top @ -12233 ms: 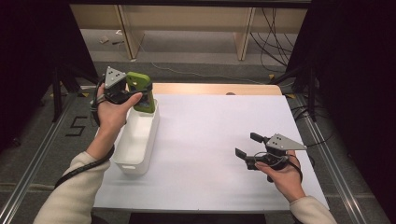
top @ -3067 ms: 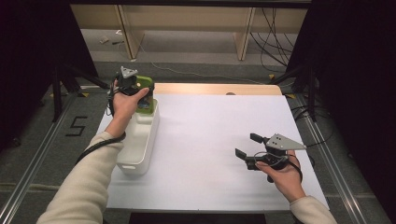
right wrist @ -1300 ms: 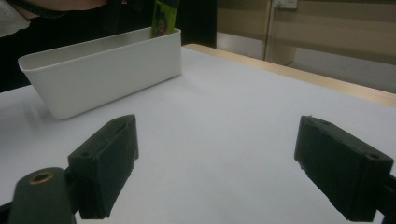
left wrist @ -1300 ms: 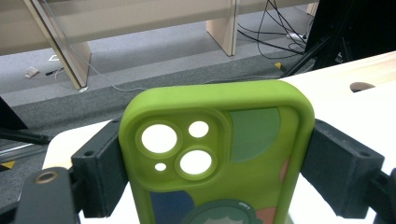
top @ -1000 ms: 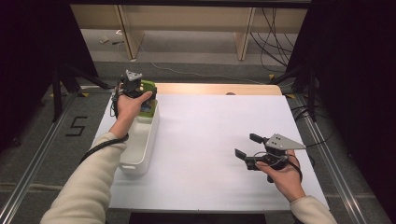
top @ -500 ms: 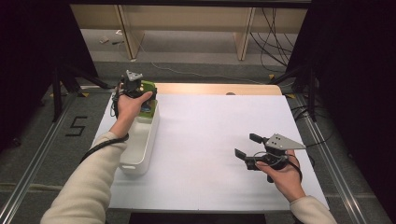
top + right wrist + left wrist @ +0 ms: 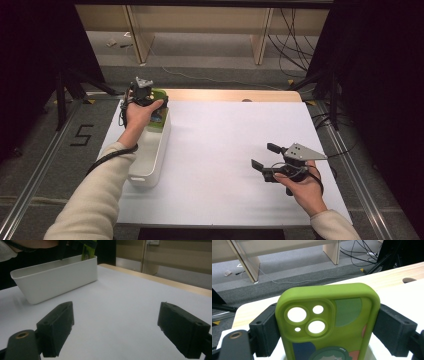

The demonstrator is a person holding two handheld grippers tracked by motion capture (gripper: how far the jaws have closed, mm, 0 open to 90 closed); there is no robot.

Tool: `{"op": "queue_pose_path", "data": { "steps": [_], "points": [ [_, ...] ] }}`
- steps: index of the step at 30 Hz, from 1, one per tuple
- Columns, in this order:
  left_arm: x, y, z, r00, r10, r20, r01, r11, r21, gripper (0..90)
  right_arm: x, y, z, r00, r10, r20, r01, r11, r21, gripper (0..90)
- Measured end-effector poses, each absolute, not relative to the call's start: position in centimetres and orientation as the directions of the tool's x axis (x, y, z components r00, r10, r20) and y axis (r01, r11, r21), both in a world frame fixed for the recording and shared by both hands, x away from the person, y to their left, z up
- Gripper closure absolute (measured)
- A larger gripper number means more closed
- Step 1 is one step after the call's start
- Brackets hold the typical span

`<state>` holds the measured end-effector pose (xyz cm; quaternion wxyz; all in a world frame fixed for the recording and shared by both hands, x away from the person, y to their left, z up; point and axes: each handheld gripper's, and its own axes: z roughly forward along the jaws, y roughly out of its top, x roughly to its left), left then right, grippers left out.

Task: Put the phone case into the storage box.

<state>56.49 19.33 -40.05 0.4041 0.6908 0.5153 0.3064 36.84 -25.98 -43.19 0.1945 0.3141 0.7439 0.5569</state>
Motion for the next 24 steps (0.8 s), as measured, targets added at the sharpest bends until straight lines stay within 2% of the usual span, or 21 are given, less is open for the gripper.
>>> {"op": "queue_pose_path", "data": {
  "steps": [24],
  "points": [
    [56.61, 19.13, -40.92, 0.287, 0.958, 0.008, 0.511, -0.160, 0.845, 15.1, 36.84, -25.99, -43.19, -0.727, 0.684, 0.060, 0.251, 0.184, 0.950, 14.7]
  ]
}}
